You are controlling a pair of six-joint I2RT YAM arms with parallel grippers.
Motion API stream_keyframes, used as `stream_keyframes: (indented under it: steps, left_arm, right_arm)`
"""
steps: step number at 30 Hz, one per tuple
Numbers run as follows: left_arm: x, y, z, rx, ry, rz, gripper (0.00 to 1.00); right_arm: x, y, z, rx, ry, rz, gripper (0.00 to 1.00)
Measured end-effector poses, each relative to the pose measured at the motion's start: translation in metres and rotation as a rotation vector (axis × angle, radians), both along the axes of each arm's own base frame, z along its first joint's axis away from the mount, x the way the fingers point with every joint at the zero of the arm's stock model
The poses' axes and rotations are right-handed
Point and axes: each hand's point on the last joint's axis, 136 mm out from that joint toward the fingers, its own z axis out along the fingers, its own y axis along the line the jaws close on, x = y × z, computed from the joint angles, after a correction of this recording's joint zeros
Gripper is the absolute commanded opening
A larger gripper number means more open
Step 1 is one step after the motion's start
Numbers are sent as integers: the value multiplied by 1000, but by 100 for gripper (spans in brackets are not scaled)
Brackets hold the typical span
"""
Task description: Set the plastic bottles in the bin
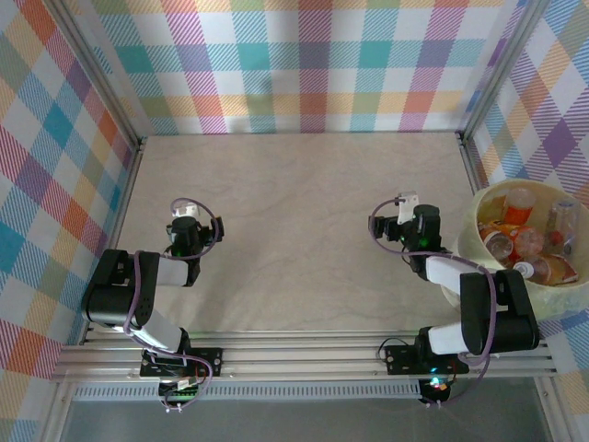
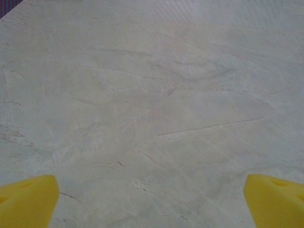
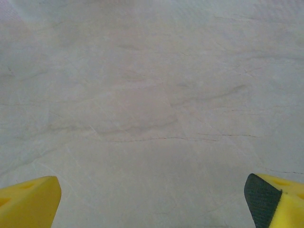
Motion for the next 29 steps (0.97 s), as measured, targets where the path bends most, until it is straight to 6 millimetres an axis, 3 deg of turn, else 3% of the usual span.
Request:
stream_keyframes:
  steps: [11,15,20,29]
  left_arm:
    - [0,0,0,0,0,0,100]
    - [0,0,0,0,0,0,100]
    - [0,0,0,0,0,0,100]
    - [0,0,0,0,0,0,100]
  right_arm:
    - [6,-23,2,-5,-28,-57,100]
    - [14,-30,-15,7,-29,-63,100]
    - [3,-34,-32,33,-24,-56,100]
    - [10,-33,-19,45,-74,-41,100]
